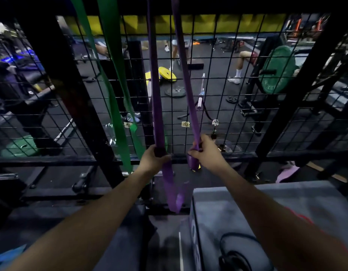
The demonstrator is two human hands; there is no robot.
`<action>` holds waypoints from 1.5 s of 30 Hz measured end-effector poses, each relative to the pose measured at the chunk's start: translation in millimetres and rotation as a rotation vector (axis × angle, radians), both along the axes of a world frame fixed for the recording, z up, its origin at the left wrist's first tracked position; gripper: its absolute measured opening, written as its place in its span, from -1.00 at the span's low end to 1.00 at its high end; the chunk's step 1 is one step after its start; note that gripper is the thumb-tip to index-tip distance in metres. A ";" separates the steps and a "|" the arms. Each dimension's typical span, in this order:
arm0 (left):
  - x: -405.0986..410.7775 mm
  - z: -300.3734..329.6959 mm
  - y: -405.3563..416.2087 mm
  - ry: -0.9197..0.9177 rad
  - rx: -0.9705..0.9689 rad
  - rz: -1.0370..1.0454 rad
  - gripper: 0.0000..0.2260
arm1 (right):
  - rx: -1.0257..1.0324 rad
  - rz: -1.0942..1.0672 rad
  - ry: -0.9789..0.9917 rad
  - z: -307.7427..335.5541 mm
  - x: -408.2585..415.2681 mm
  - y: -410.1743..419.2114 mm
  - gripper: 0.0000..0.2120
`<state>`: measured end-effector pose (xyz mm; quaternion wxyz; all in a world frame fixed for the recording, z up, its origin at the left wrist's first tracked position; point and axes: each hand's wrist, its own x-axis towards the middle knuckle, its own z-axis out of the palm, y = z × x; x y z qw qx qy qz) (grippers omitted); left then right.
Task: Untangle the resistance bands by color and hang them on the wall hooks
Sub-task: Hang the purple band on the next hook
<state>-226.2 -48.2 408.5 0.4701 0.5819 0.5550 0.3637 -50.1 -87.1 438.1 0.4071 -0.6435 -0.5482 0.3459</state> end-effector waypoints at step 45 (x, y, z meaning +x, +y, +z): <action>-13.4 -3.5 -9.4 0.380 0.109 -0.281 -0.64 | -0.058 -0.185 0.046 -4.4 -0.7 -18.8 -0.84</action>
